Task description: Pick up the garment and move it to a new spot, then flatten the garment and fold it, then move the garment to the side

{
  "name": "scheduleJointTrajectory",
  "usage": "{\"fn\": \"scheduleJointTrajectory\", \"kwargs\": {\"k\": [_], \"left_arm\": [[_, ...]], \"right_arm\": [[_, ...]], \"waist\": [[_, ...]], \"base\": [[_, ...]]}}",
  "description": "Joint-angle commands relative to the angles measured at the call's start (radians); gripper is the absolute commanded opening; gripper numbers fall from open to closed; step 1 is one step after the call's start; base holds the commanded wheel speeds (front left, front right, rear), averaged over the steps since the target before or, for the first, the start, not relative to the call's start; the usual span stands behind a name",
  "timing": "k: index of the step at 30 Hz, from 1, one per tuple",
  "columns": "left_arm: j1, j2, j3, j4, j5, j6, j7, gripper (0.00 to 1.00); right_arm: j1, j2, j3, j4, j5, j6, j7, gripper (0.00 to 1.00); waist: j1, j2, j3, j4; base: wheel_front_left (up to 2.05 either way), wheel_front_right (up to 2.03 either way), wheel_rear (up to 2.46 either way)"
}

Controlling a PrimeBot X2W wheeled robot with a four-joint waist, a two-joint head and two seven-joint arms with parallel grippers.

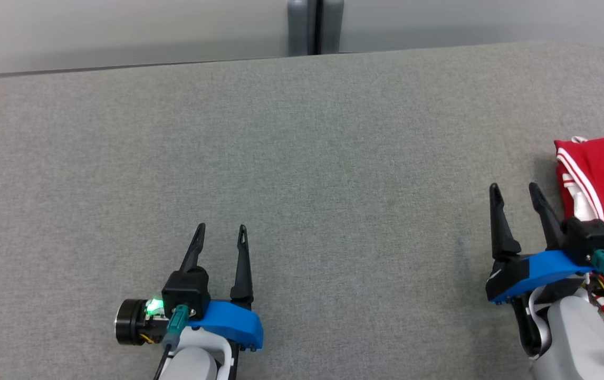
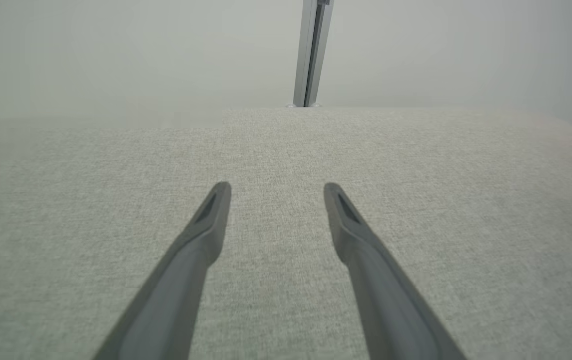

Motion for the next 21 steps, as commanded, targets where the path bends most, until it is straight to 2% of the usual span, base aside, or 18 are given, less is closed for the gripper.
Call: {"fn": "scheduleJointTrajectory", "kwargs": {"k": [1,12,21], "left_arm": [[0.009,0.0,0.007,0.001,0.001,0.0,0.0,1.0],[0.084,0.0,0.052,0.012,0.011,0.012,0.0,1.0],[0.16,0.0,0.118,0.014,0.036,-0.02,0.0,1.0]], "right_arm": [[0.02,0.001,0.003,-0.008,0.003,0.0,0.0,1.0],[0.121,0.025,0.036,-0.017,0.006,0.0,0.0,1.0],[0.183,0.026,0.073,-0.001,0.043,0.0,0.0,1.0]], "waist": [[0.0001,0.0,-0.007,0.005],[0.0001,0.0,-0.134,0.054],[0.0001,0.0,-0.237,0.073]], "base": [[0.0,0.0,0.0],[0.0,0.0,0.0],[0.0,0.0,0.0]]}}
